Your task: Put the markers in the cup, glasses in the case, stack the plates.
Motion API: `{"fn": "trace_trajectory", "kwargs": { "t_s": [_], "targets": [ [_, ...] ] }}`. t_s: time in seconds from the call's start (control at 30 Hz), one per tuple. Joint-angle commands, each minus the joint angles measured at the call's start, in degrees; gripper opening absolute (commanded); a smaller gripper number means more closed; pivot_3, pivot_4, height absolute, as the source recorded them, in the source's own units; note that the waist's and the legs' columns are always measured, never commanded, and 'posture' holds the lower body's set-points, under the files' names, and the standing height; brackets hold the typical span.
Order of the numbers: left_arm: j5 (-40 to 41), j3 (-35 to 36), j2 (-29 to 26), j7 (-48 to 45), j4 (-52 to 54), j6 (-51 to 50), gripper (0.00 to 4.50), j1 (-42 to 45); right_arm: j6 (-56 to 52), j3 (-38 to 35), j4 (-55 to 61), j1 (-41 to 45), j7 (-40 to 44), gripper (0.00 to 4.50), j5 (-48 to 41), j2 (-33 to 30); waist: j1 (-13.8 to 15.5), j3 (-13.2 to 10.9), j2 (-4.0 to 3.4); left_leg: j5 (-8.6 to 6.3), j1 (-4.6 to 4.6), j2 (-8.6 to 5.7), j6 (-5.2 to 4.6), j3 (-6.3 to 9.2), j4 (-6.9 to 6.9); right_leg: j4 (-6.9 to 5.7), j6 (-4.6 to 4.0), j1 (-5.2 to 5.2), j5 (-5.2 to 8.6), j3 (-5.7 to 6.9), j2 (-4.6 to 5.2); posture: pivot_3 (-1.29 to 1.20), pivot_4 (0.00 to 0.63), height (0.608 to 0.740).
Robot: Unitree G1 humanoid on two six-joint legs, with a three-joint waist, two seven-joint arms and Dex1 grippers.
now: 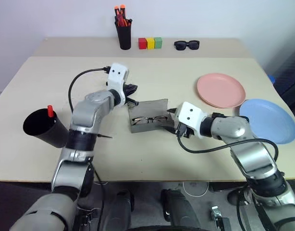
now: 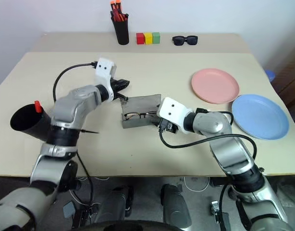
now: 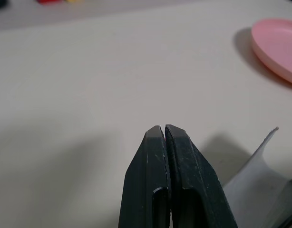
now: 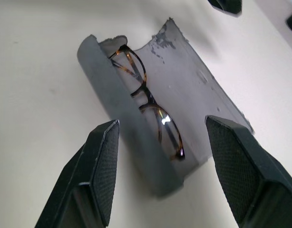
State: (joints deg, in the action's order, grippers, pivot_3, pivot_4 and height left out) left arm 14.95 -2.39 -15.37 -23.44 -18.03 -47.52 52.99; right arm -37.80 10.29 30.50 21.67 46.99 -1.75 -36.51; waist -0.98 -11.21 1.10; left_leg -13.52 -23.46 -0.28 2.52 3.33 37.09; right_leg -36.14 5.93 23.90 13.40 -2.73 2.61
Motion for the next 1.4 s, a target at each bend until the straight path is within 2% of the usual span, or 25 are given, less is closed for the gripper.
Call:
{"fn": "trace_trajectory", "kwargs": {
  "t_s": [0.03, 0.13, 0.27, 0.43, 0.57, 0.67, 0.8, 0.97, 1.07, 1.2, 1.4],
  "targets": [
    [-1.7, -1.6, 0.7, -1.7, -7.8, -0.5, 0.04, 4.6, -1.7, -5.5, 6.8, -1.8, -1.8, 2.89, -3.6, 0.6, -0.2, 0.0, -0.01, 0.0, 0.02, 0.0, 0.0, -0.02, -0.03, 0.0, 0.0, 0.01, 0.0, -0.01, 0.0, 0.0, 0.15, 0.74],
    [-1.7, -2.1, 1.1, -3.9, -12.7, -1.7, 0.04, 7.0, -4.7, -7.9, 9.4, -3.9, -3.4, 2.89, -5.4, 0.6, -0.2, 0.0, -0.01, 0.0, 0.04, 0.02, 0.0, -0.01, -0.06, -0.01, 0.0, 0.02, 0.0, -0.01, -0.02, 0.0, 0.15, 0.74],
    [-1.6, -3.9, 1.1, -8.5, -13.6, -5.0, 0.04, 7.2, -6.2, -9.3, 11.2, -6.7, -5.0, 2.89, -6.0, -0.7, 0.1, 0.0, 0.0, 0.0, 0.0, 0.01, 0.0, -0.01, -0.04, 0.0, 0.0, 0.02, 0.01, -0.01, 0.0, 0.0, 0.15, 0.74],
    [-1.5, -4.9, 0.1, -11.4, -8.9, -7.4, 0.04, 5.0, -6.3, -9.1, 10.5, -7.4, -6.8, 2.89, -6.2, -1.2, 0.1, 0.0, -0.01, 0.0, 0.0, 0.0, 0.0, -0.02, -0.02, 0.01, 0.0, 0.01, 0.01, -0.03, 0.03, 0.0, 0.15, 0.74],
    [-0.6, -5.1, -1.4, -12.9, -1.0, -9.4, 0.04, 1.3, -5.5, -8.4, 8.6, -7.1, -7.7, 2.89, -5.9, -1.4, 0.1, 0.0, -0.01, 0.0, 0.0, 0.0, 0.0, -0.01, -0.04, 0.01, 0.0, 0.02, 0.01, -0.04, 0.02, 0.0, 0.15, 0.74],
    [-0.9, -6.5, -2.9, -14.0, 7.3, -7.9, 0.04, -3.5, -4.8, -7.9, 6.1, -6.4, -8.6, 2.89, -5.4, -1.3, 0.0, 0.0, -0.02, 0.0, 0.02, 0.02, 0.01, -0.03, -0.06, 0.0, -0.01, 0.02, 0.01, -0.07, 0.02, 0.0, 0.15, 0.74],
    [-2.2, -8.5, -5.3, -15.0, 21.0, -0.6, 0.04, -13.6, -4.1, -7.6, 1.0, -4.9, -10.8, 2.89, -4.5, -0.2, 0.0, 0.0, -0.04, 0.0, 0.06, 0.04, 0.01, -0.08, -0.06, -0.01, -0.02, 0.02, 0.0, -0.12, 0.04, 0.0, 0.15, 0.74],
    [-1.8, -10.7, -9.2, -17.1, 31.0, 2.1, 0.04, -21.8, -3.3, -7.3, -2.8, -3.3, -12.4, 2.89, -4.2, 0.2, 0.3, 0.0, -0.04, 0.01, 0.05, 0.04, 0.03, -0.07, -0.03, -0.01, -0.25, 0.0, 0.12, -0.12, 0.05, 0.0, 0.15, 0.74],
    [-2.2, -11.5, -10.7, -17.6, 33.8, 3.9, 0.04, -24.4, -2.8, -7.1, -4.8, -2.3, -13.3, 2.89, -3.8, 0.4, 0.3, 0.0, -0.04, 0.01, 0.04, 0.04, 0.02, -0.1, -0.01, 0.02, -0.26, -0.01, 0.13, -0.13, 0.07, 0.0, 0.15, 0.74],
    [-0.8, -9.7, -9.5, -18.7, 35.7, 12.5, 0.04, -27.9, -1.6, -5.9, -11.4, 0.8, -16.8, 2.89, 0.1, 0.0, 0.2, 0.0, -0.04, 0.01, 0.05, 0.03, 0.02, -0.11, 0.0, 0.02, -0.26, -0.02, 0.13, -0.13, 0.06, 0.0, 0.15, 0.74],
    [3.2, -8.3, -6.5, -20.7, 39.1, 19.5, 0.04, -33.2, 8.9, 0.1, -31.8, 7.6, -24.0, 2.89, 12.1, -1.3, 0.1, 0.0, -0.05, 0.01, 0.07, 0.04, 0.02, -0.2, -0.01, 0.02, -0.29, 0.0, 0.13, -0.16, 0.07, 0.0, 0.15, 0.74]
  ]
}}
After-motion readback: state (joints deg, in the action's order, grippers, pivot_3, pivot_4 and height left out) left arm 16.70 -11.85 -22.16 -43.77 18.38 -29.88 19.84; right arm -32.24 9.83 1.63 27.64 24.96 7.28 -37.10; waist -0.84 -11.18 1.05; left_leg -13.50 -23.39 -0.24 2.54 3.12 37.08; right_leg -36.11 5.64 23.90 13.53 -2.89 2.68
